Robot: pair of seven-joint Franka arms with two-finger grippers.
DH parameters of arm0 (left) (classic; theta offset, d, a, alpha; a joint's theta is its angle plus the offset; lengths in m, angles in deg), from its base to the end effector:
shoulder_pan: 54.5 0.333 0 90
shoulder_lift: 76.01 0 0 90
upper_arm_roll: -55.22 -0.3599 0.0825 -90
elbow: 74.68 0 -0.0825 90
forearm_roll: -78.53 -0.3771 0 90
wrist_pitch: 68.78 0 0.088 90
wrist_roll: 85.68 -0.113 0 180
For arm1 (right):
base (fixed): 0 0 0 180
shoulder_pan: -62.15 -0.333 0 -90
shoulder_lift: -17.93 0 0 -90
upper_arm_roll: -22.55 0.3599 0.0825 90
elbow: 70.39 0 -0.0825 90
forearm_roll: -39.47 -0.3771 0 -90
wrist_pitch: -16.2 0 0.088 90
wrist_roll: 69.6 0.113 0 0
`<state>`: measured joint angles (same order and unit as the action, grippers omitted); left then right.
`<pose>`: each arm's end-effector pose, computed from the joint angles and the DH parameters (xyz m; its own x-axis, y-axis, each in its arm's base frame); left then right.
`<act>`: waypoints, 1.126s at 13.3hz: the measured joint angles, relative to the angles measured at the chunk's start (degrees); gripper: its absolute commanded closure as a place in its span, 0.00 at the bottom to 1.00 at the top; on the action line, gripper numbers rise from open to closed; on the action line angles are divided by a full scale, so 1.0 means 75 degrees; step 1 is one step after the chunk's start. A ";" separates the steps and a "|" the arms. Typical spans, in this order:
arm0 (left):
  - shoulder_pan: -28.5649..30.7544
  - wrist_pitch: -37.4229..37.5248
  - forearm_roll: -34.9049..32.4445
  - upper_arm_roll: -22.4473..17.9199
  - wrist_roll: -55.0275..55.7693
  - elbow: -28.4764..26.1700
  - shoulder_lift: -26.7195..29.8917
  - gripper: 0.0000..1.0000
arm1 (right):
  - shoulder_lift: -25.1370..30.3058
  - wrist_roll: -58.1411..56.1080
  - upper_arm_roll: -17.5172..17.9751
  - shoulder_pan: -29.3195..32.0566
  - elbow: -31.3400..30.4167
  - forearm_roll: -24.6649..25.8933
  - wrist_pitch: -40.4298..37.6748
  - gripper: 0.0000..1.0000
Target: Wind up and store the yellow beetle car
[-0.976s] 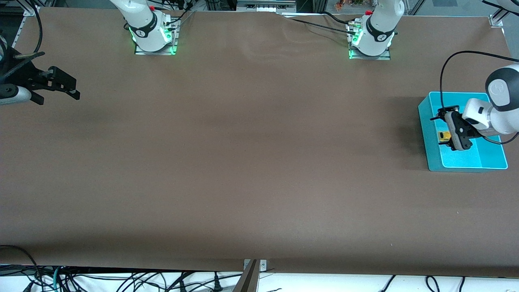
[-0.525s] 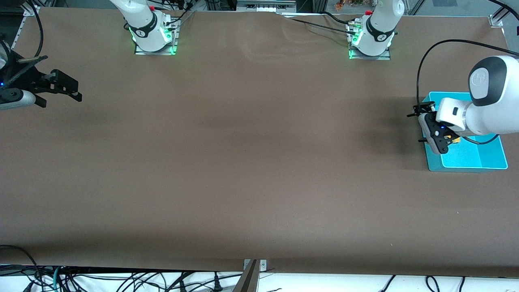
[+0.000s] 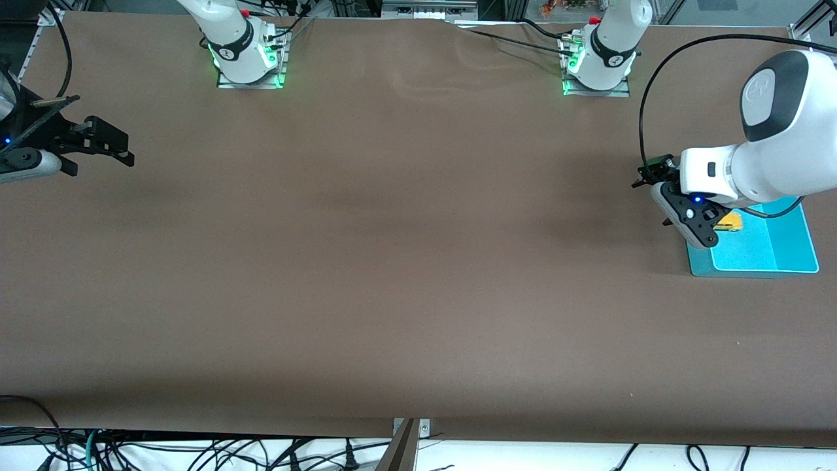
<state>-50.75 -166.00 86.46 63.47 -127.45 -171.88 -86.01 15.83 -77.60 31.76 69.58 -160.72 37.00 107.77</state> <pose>0.5930 -0.0548 0.5161 0.7099 -0.7039 -0.0248 -0.6808 -0.6948 0.2320 0.5617 0.0203 0.6422 0.9857 0.1685 -0.0076 0.1679 -0.9845 -0.0505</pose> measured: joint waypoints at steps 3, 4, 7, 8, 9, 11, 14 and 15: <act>-0.0012 0.0057 0.0006 0.0006 0.1493 0.0331 0.0065 0.00 | -0.0029 -0.0012 0.0000 0.0000 0.0000 0.0000 0.0000 0.00; -0.0019 0.0062 0.0007 0.0010 0.1918 0.0397 0.0113 0.00 | -0.0030 -0.0078 0.0000 0.0000 0.0000 0.0000 0.0000 0.00; -0.0111 0.0117 0.0007 0.0012 0.2572 0.0446 0.0296 0.00 | -0.0030 -0.0284 -0.0002 0.0003 0.0000 0.0000 0.0000 0.00; -0.0121 0.0155 0.0007 0.0007 0.2679 0.0446 0.0332 0.00 | -0.0031 -0.0294 -0.0002 0.0003 0.0000 0.0000 0.0000 0.00; -0.0120 0.0237 0.0007 -0.0016 0.2822 0.0446 0.0356 0.00 | -0.0031 -0.0302 -0.0002 0.0003 0.0000 0.0000 0.0000 0.00; -0.0117 0.0457 0.0007 -0.0104 0.3434 0.0447 0.0374 0.00 | -0.0034 -0.0310 -0.0002 0.0003 0.0000 0.0000 0.0000 0.00; -0.0147 0.0713 0.0007 -0.0121 0.4702 0.0454 0.0438 0.00 | -0.0040 -0.0330 -0.0002 0.0003 0.0000 0.0000 0.0000 0.00; -0.0184 0.0742 0.0007 -0.0145 0.4966 0.0455 0.0484 0.00 | -0.0041 -0.0334 -0.0002 0.0003 0.0000 0.0000 0.0000 0.00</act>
<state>-52.13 -160.43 86.51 62.39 -90.21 -168.46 -82.38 15.53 -80.11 31.74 69.60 -160.71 37.00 107.77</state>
